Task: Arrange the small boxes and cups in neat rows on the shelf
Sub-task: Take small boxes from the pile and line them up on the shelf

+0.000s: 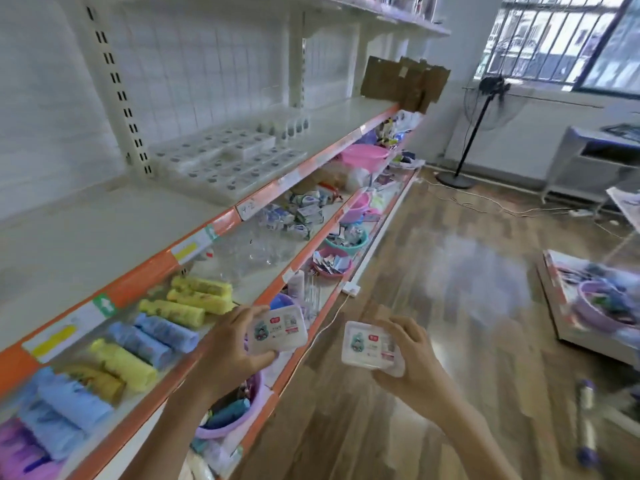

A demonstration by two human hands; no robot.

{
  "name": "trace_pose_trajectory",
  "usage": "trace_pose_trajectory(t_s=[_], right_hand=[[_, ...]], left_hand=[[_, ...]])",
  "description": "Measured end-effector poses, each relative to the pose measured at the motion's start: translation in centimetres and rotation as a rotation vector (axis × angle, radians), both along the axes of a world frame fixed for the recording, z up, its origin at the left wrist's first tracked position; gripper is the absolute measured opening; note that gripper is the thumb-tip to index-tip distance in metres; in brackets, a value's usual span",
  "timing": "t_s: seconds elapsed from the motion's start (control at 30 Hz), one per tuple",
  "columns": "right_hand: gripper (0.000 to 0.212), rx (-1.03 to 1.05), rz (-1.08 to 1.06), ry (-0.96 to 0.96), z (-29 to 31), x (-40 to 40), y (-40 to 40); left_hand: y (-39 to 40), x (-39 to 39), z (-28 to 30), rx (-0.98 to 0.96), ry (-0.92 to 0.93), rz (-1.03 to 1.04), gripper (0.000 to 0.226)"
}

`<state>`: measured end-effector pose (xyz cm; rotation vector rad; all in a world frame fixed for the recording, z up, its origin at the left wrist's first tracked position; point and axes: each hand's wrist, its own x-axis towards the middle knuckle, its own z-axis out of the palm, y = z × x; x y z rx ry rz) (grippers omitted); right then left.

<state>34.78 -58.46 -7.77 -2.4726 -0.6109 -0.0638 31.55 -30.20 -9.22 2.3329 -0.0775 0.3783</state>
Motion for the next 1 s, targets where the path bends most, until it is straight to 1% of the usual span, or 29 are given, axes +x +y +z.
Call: trace_pose_trajectory(t_s=[0.17,0.3,0.43,0.53,0.67,0.77,0.9,1.0], right_hand=[[0.071,0.012,-0.020,0.060,-0.4,4.1,-1.6],[0.071,-0.014,0.026,0.102,-0.6,9.0,-0.1],[0.075,-0.013,0.074,0.065,1.0,16.1,2.1],[0.074,0.025,0.107,0.074,2.6,22.1,4.1],[0.070,0.052,0.187,0.005,4.9,30.2,7.2],[0.069,0.002,0.273,-0.074,6.7,35.3,10.2],[0.070,-0.053,0.439,-0.174,8.8,41.3,15.8],[0.070,-0.038,0.584,-0.224,10.1,45.2,20.7]], left_hand=[[-1.8,4.6,-0.1,-0.030,0.038,-0.002,0.071],[-0.7,9.5,0.4,-0.058,0.051,0.057,0.078],[0.7,15.6,1.9,-0.037,-0.028,0.113,0.080],[3.0,20.5,3.4,-0.030,-0.075,0.155,0.076],[6.8,26.7,6.1,-0.043,-0.149,0.226,0.072],[9.9,29.8,7.9,0.024,-0.165,0.318,0.066],[14.2,32.3,9.9,0.072,-0.138,0.442,0.064],[16.8,33.4,10.7,0.135,-0.120,0.536,0.067]])
